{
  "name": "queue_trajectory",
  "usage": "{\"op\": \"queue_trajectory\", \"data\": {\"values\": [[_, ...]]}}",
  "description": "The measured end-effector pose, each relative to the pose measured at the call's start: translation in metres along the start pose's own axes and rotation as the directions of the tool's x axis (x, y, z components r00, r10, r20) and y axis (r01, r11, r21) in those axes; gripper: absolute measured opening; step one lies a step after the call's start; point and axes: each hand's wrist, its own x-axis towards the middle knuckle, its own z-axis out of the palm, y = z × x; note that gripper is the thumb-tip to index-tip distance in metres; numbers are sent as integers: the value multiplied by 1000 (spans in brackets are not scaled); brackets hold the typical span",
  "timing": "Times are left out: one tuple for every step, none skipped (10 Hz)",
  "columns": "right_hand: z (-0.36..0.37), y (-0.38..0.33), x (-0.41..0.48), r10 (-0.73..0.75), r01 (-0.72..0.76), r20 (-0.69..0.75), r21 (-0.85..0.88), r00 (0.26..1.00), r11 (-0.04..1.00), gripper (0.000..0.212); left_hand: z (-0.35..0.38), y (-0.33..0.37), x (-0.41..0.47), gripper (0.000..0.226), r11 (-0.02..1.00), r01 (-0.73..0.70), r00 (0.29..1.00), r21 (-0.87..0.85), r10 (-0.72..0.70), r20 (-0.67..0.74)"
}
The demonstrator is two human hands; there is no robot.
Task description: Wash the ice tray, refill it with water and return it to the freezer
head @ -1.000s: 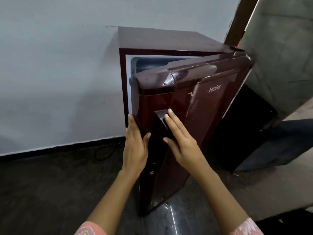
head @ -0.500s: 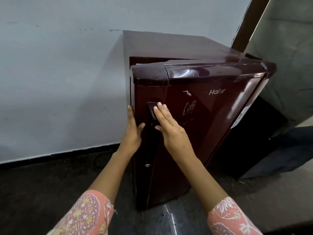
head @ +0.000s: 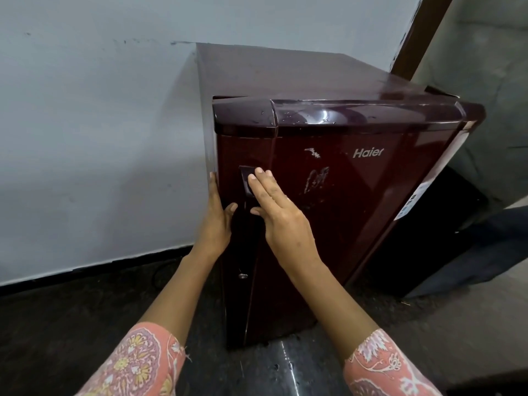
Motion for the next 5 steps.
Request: {"op": "queue_trajectory", "data": {"values": [[2,0,1,-7,7,-16,11,1000,1000,69,0,-5,2,71,1000,-16,1000,-24,16,-5],[0,0,1,-18,17,-15,-45,1000,999,65,-1,-6,2,71,1000,22,1000,-7,-22,4],[-4,-6,0,13,-12,7,-114,1000,993,58,-3,7,-9,67,970,88,996,225,-82,-34],[-10,-6,-18,49,-43,29,-174,998,984,59,-3,23,-41,64,921,60,998,386,-47,-44],[-18,-2,-57,192,-180,51,-187,980,966,56,6,31,-85,67,875,14,999,484,12,-50]]}}
